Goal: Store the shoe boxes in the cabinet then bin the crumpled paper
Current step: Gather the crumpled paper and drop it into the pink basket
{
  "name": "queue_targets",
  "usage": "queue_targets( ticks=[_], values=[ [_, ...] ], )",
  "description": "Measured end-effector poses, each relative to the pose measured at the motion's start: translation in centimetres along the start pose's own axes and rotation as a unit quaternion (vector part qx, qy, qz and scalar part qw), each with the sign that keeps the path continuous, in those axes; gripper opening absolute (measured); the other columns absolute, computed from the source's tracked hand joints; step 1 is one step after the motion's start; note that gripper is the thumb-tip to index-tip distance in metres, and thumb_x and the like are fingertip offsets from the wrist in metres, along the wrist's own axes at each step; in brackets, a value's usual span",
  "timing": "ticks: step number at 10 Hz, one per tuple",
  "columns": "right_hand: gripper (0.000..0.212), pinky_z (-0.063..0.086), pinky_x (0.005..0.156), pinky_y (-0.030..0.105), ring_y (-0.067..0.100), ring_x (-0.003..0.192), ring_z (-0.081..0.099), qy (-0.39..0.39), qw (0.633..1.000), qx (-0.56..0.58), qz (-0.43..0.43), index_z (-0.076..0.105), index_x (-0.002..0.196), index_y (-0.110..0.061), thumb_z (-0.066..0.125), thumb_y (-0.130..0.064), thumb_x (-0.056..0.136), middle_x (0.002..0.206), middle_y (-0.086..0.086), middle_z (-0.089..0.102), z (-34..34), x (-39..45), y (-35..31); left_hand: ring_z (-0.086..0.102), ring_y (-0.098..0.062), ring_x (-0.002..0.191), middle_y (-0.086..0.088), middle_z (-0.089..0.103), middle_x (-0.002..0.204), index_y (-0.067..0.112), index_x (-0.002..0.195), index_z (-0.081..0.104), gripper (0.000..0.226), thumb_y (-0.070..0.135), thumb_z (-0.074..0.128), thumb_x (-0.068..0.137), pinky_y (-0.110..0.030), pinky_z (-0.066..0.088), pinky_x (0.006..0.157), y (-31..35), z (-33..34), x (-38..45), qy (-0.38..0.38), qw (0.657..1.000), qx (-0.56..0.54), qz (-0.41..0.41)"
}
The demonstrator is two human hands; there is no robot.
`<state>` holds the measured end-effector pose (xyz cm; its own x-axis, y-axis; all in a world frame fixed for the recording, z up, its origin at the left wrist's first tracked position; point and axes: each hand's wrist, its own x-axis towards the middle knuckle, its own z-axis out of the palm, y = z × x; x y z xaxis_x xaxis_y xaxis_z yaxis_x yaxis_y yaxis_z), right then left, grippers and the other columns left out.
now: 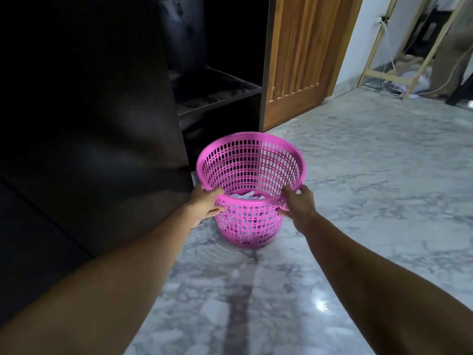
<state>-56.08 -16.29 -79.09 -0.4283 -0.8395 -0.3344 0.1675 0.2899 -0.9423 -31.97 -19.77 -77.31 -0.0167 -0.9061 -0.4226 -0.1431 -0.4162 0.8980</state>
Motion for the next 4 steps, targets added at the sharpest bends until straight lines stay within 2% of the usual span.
queue_targets(
  ticks=[1, 2, 3, 4],
  values=[
    [0.033, 0.061, 0.087, 0.051, 0.020, 0.096, 0.064, -0.015, 0.999, 0.042, 0.016, 0.051, 0.128, -0.015, 0.064, -0.019, 0.098, 0.129, 0.010, 0.061, -0.1, 0.1, 0.6, 0.075, -0.023, 0.081, -0.011, 0.053, 0.147, 0.018, 0.141, 0.041, 0.048, 0.039, 0.060, 0.102, -0.032, 0.059, 0.074, -0.5, 0.1, -0.1, -0.009, 0.999, 0.043, 0.027],
    [0.044, 0.057, 0.083, 0.047, 0.026, 0.104, 0.061, -0.024, 1.000, 0.006, 0.013, 0.048, 0.137, -0.016, 0.066, -0.029, 0.099, 0.134, 0.009, 0.059, -0.4, -0.1, 0.3, 0.072, -0.027, 0.083, -0.014, 0.053, 0.148, 0.020, 0.146, 0.035, 0.062, 0.054, 0.056, 0.099, -0.033, 0.056, 0.069, -0.5, -0.3, -0.7, -0.006, 0.995, 0.103, 0.013],
    [0.070, 0.053, 0.090, 0.046, 0.029, 0.111, 0.060, -0.007, 0.998, -0.055, -0.006, 0.038, 0.151, -0.012, 0.067, -0.043, 0.096, 0.135, 0.011, 0.056, -1.1, -0.1, -0.1, 0.071, -0.035, 0.095, -0.014, 0.054, 0.144, 0.020, 0.155, 0.027, 0.070, 0.060, 0.046, 0.101, -0.030, 0.052, 0.063, -0.5, -1.1, -1.8, 0.012, 0.986, 0.167, 0.011],
    [0.073, 0.049, 0.105, 0.049, 0.036, 0.129, 0.055, 0.039, 0.986, -0.157, -0.042, 0.041, 0.149, -0.011, 0.066, -0.050, 0.093, 0.148, 0.017, 0.051, -2.8, -0.4, -0.3, 0.070, -0.030, 0.094, -0.011, 0.059, 0.126, 0.022, 0.149, 0.040, 0.059, 0.059, 0.043, 0.102, -0.029, 0.049, 0.068, -0.8, -3.8, -2.6, -0.056, 0.961, 0.270, 0.014]
  ],
)
